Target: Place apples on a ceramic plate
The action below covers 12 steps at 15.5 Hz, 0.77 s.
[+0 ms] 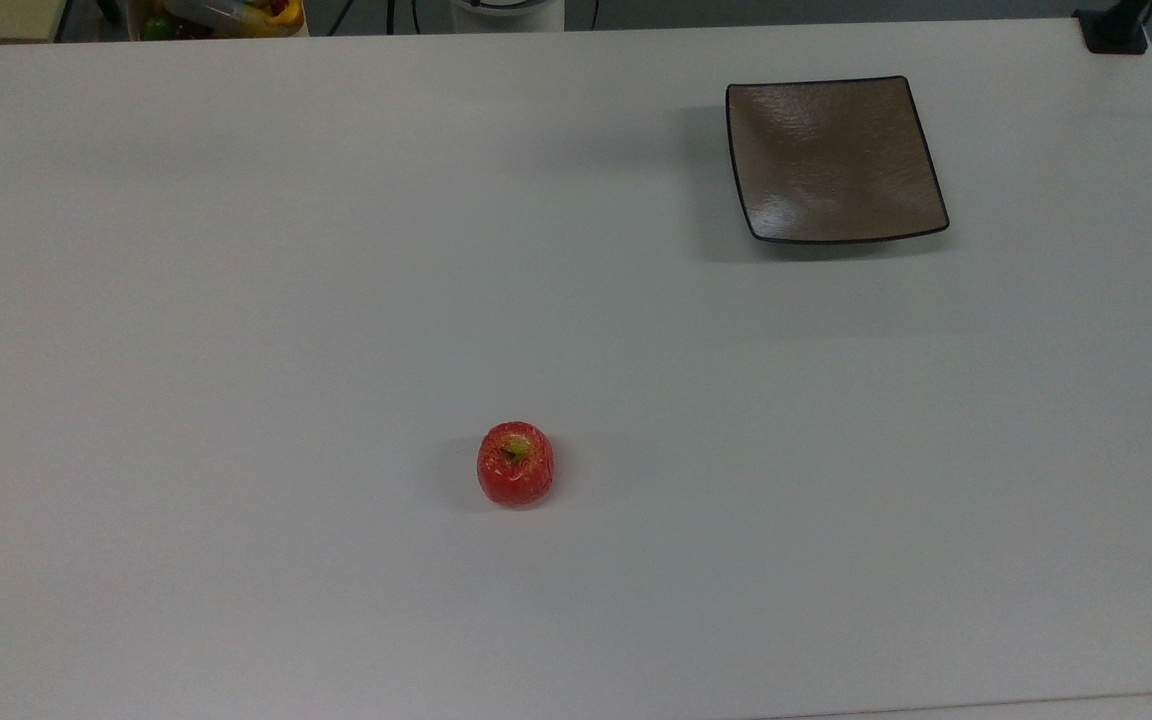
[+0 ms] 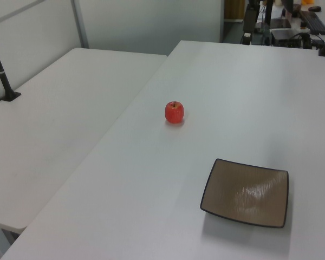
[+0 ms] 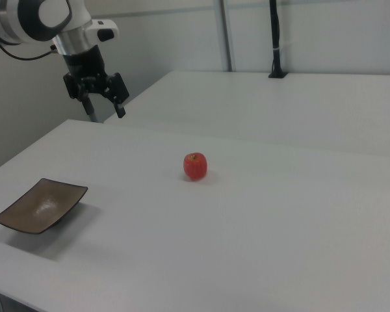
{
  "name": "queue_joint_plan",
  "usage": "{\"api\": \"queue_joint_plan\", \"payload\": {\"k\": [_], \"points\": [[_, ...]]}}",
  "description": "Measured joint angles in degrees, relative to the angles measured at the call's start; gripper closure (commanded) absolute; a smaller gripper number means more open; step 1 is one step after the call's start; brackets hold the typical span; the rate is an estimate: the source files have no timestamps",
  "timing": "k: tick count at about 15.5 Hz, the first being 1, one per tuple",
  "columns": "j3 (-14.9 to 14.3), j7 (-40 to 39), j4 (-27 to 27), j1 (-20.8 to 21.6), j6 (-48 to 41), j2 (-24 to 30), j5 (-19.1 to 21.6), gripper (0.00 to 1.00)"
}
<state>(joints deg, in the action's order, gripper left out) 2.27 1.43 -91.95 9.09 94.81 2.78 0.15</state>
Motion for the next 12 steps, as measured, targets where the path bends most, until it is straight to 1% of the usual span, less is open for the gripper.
{"api": "queue_joint_plan", "payload": {"k": [5,12], "points": [[-0.2,0.1,-0.4,-1.3,0.0,-0.1,0.0,0.0],[-0.2,0.1,-0.5,-1.4,0.1,-0.6,0.0,0.0]]}}
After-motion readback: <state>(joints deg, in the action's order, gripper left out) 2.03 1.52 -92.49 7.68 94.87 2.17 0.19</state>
